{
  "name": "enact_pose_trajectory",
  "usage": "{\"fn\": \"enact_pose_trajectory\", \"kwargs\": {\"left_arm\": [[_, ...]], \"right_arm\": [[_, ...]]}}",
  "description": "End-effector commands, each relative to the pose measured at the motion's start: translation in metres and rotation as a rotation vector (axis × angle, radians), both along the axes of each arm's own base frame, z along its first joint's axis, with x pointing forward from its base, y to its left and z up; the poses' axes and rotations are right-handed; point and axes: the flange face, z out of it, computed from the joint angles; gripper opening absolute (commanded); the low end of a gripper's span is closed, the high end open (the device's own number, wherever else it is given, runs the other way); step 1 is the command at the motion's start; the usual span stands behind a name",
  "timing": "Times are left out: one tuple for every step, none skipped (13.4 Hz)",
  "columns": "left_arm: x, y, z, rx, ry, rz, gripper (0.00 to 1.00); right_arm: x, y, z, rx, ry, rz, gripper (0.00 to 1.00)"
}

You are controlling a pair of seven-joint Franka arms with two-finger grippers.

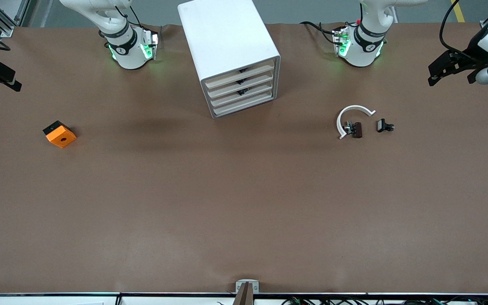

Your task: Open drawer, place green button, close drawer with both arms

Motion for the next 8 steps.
{"fn": "enact_pose_trajectory", "kwargs": {"left_arm": [[0.0076,0.0018,0.0055,0.000,-0.011,-0.006,1.00],[0.0077,0.0018,0.0069,0.000,-0.014,0.005,1.00],[0.0077,0.0025,0.0090,0.000,-0.019,0.006,1.00],[0.0078,0.0025,0.0112,-0.001,-0.023,0.006,1.00],[0.0082,0.0025,0.0104,-0.001,-0.022,0.005,1.00],[0.0078,0.0033,0.0112,-0.001,-0.023,0.006,1.00],[0.0079,0.0040,0.0112,-0.001,-0.023,0.009,1.00],[0.0077,0.0033,0.0111,-0.001,-0.022,0.008,1.00]], "right_arm": [[-0.0100,-0.0001,-0.0022,0.009,-0.005,0.008,1.00],[-0.0106,-0.0009,-0.0021,0.009,-0.005,0.007,1.00],[-0.0106,-0.0009,-0.0021,0.009,-0.005,0.007,1.00],[-0.0101,-0.0010,-0.0029,0.009,-0.003,0.007,1.00],[-0.0101,-0.0010,-0.0029,0.009,-0.003,0.007,1.00],[-0.0099,-0.0010,-0.0028,0.009,-0.005,0.007,1.00],[-0.0099,-0.0010,-0.0028,0.009,-0.005,0.007,1.00],[-0.0099,-0.0010,-0.0028,0.009,-0.005,0.007,1.00]]}}
